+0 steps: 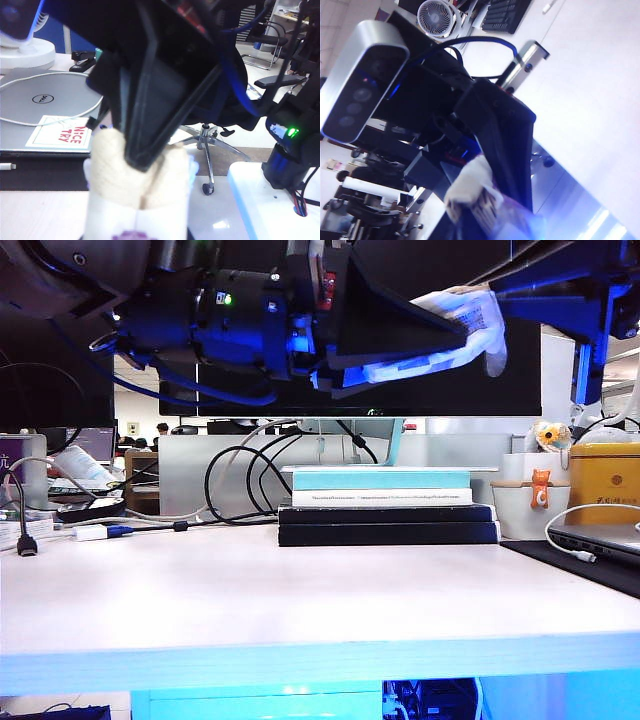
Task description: Pick up a packet of tissues from the table with the left hand, then take a tissue from it with the right hand.
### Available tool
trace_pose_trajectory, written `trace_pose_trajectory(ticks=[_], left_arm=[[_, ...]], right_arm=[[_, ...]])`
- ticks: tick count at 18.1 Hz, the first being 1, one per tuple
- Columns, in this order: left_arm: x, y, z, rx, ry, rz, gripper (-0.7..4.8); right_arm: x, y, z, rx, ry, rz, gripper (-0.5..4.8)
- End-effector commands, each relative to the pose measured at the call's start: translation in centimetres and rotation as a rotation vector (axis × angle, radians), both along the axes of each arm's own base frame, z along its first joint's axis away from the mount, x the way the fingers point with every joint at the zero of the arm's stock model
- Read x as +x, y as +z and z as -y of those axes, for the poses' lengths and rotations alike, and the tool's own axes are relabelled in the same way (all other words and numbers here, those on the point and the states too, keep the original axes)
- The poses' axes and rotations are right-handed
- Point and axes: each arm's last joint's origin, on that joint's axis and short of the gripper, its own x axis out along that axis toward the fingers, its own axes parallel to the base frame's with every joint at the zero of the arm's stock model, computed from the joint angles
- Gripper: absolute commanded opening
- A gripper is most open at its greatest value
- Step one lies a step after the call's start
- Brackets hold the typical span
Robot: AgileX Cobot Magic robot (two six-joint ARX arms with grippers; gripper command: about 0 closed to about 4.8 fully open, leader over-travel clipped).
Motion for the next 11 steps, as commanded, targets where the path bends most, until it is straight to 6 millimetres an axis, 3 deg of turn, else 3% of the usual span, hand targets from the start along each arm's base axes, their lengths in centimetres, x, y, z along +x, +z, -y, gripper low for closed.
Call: trace_pose_trajectory(ticks=[1, 5, 11], left_arm=[[-0.1, 0.5, 0.2, -0.02, -0.012, 0.025, 1.2], [0.8, 0.1, -0.8, 0.007, 0.041, 0.003, 1.2], [2.3, -1.1, -3.4, 0.077, 0.066, -0.072, 1.19]], right_arm=[[0.2, 0.4, 0.0, -0.01, -0.019, 0.069, -0.06], [0.6, 0.3, 0.5, -0.076, -0.131, 0.11, -0.06], [1.3, 0.3, 2.9, -0.13, -0.301, 0.146, -0.06]])
